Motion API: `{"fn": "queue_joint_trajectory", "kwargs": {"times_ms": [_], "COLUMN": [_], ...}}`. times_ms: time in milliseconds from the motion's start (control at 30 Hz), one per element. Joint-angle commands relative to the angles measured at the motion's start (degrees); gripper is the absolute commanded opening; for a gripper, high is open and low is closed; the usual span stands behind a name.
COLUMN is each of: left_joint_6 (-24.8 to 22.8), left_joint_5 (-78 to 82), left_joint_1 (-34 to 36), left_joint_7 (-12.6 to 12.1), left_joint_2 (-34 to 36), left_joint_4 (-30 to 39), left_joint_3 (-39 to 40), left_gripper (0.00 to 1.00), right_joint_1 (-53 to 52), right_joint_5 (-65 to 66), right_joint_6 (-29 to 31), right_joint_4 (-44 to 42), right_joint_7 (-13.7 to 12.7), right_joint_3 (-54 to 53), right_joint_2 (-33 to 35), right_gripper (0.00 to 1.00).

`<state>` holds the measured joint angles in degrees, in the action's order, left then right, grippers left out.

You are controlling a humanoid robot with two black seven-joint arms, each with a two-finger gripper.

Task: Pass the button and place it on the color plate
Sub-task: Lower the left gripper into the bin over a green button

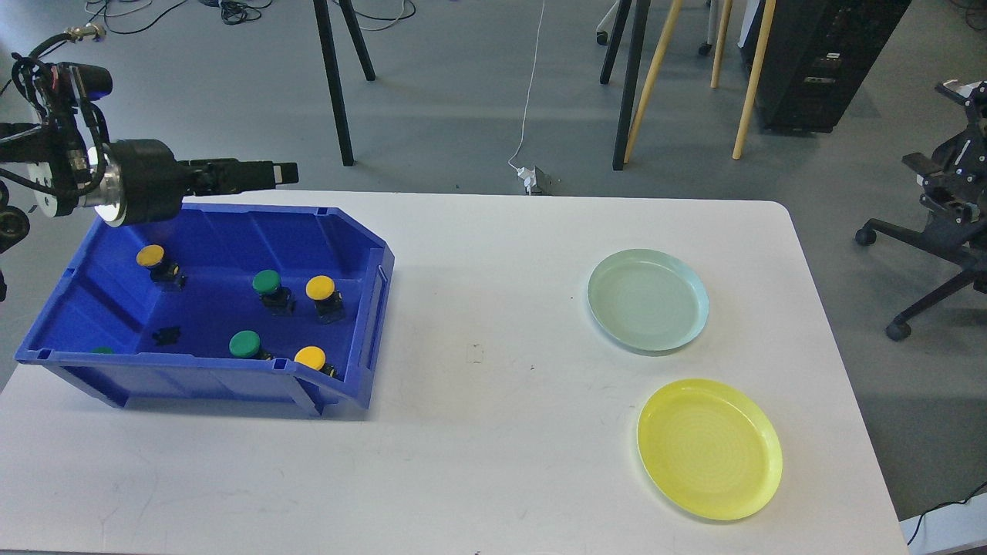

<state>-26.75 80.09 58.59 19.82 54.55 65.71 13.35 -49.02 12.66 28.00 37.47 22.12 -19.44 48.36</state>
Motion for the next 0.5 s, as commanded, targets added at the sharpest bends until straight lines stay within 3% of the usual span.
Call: {"fn": "queue_joint_trajectory", "kwargs": {"times_ms": [0, 234, 467], "left_joint_6": [0.0, 1.2, 4.7], "left_joint_5": [6.4, 16.3, 21.3], "left_joint_1": [-0.1, -2.7, -5.1], "left_joint_7": [0.3, -0.2, -0.1], "left_joint_2": [0.0, -6.6, -13.8], "left_joint_4": [-0.3, -7.1, -18.8], "left_joint_3": [-2.8, -3.2, -3.3], "left_gripper": [1.0, 1.0, 1.0], "right_joint_1": [-0.3, -0.4, -0.2], "right_joint_5": [0.9, 2.4, 2.5], "right_joint_6": [0.0, 0.0, 0.0], "right_joint_4": [0.0, 0.1, 0.1], "right_joint_7": [-0.1, -0.1, -0.5], "right_joint_3": [0.0, 0.1, 0.2], "right_joint_2": [0.1, 0.1, 0.1], "right_gripper": [0.99, 0.99, 0.99]}}
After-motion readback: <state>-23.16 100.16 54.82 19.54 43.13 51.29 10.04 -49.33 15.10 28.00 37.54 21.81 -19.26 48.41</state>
